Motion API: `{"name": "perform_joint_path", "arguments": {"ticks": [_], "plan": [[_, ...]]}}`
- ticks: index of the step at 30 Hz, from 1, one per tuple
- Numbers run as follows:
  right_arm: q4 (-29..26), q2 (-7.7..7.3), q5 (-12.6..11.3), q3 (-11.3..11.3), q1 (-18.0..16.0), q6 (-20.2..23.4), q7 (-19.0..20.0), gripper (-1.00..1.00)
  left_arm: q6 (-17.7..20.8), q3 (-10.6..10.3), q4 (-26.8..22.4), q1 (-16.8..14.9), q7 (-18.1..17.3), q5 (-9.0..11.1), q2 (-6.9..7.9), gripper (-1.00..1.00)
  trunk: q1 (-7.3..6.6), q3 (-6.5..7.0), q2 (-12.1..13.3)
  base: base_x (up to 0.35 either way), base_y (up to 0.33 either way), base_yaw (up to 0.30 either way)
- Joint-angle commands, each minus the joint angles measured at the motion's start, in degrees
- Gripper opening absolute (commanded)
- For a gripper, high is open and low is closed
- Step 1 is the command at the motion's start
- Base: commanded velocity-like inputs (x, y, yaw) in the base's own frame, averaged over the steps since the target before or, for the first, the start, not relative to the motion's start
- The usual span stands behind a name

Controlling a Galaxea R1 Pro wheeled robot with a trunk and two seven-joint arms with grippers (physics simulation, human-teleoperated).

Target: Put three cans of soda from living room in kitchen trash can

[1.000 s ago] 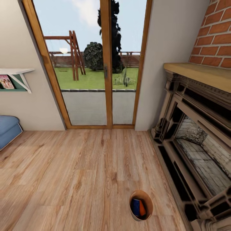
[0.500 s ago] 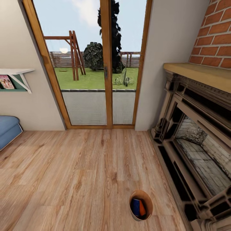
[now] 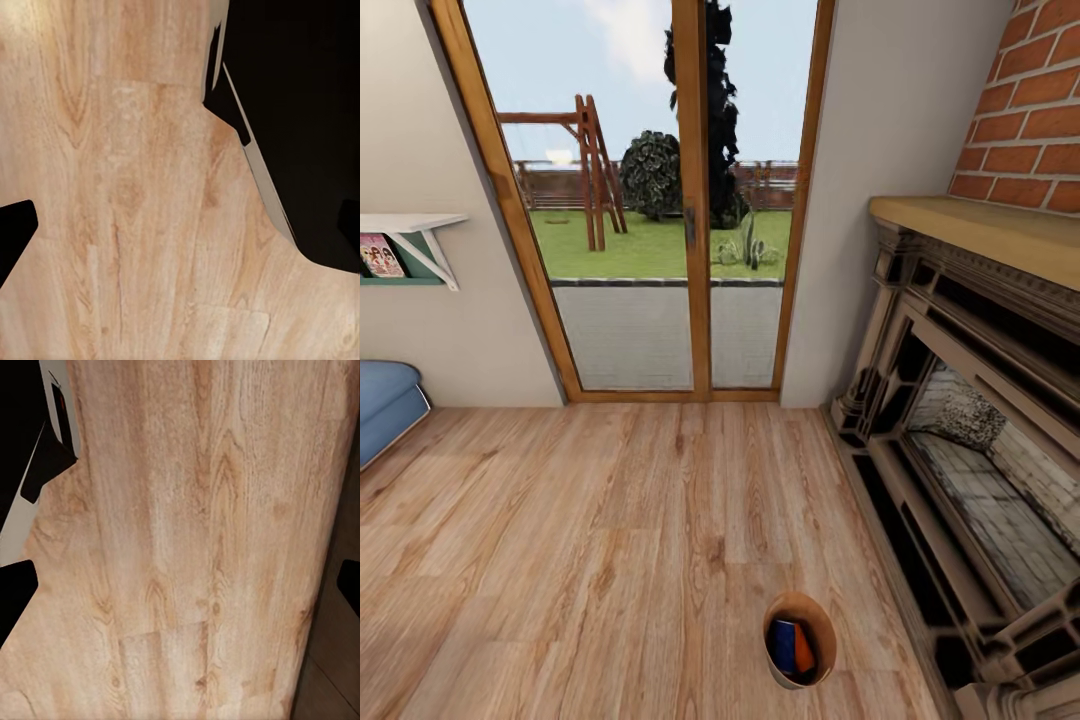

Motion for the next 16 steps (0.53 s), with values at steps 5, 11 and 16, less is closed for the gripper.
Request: {"name": "perform_joint_path", "arguments": {"ticks": [5,11,16], "plan": [[0.00,0.27,0.02,0.00,0.00,0.00,0.01,1.00,0.01,-0.01,-0.07,-0.02,-0.02,-0.03,-0.05,1.00,0.00,0.00,0.00,0.000,0.000,0.000],[0.00,0.47,0.03,0.00,0.00,0.00,0.00,1.00,0.01,-0.01,-0.09,-0.02,-0.01,-0.02,-0.07,1.00,0.00,0.00,0.00,0.000,0.000,0.000],[0.00,0.53,0.03,0.00,0.00,0.00,0.00,1.00,0.01,-0.01,-0.09,-0.02,-0.01,-0.01,-0.07,1.00,0.00,0.00,0.00,0.000,0.000,0.000]]}}
